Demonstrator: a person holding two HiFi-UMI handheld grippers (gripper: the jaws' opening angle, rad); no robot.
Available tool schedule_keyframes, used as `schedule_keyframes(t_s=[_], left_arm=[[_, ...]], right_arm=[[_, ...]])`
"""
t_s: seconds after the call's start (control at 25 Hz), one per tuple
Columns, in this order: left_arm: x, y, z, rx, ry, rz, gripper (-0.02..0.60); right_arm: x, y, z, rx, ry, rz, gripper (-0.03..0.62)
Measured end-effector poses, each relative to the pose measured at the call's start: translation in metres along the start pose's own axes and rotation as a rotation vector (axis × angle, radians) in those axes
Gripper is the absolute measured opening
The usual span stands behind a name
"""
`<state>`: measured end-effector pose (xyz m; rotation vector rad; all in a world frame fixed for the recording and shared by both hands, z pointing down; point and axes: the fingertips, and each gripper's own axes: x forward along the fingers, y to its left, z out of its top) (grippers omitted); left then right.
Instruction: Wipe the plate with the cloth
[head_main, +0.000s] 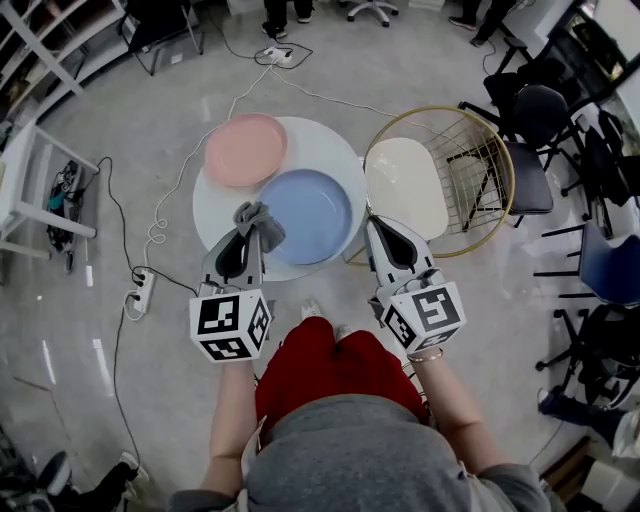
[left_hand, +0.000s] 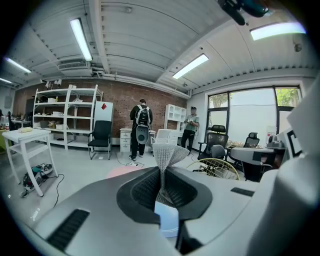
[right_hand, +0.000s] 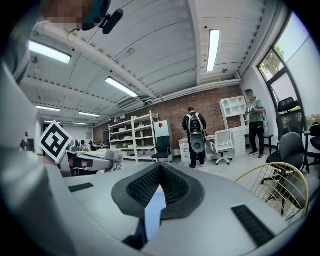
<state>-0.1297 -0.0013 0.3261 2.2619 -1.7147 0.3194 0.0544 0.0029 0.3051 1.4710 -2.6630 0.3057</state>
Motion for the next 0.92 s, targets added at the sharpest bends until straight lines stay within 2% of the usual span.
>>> schedule_keyframes(t_s=[0.44,0.92], left_arm=[[-0.038,-0.023,0.006,0.031,-0.036,0.055,0.035],[-0.072,-0.053,0.007,0.043,-0.074,0.074,0.035]], right_arm=[[-0.035,0.004,0.012,-0.01,-0.045,0.051,0.028],[-0.073,0.005,0.016,-0.022,-0.088,0.074,0.028]])
